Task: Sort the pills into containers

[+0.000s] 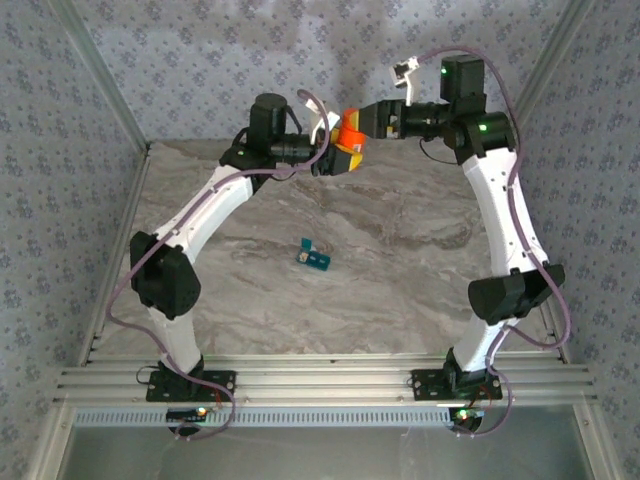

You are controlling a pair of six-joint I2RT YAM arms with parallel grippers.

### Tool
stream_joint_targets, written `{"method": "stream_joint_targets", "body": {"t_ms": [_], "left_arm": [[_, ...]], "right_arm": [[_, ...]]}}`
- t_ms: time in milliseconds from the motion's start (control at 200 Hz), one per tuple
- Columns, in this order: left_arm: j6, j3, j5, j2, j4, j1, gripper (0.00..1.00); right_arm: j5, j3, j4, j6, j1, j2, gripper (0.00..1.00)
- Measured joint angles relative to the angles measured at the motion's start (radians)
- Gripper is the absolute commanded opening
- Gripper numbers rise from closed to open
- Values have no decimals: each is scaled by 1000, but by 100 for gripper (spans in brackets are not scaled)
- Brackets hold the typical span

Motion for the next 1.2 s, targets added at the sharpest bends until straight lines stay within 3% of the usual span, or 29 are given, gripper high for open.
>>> {"method": "stream_joint_targets", "body": {"t_ms": [835, 1199], "left_arm": [[0, 37, 19, 6, -34, -9, 0], [0, 40, 26, 7, -40, -11, 0]], "right_arm": [[-39, 27, 14, 9, 3, 33, 70], [-44, 30, 20, 17, 3, 33, 41]]}}
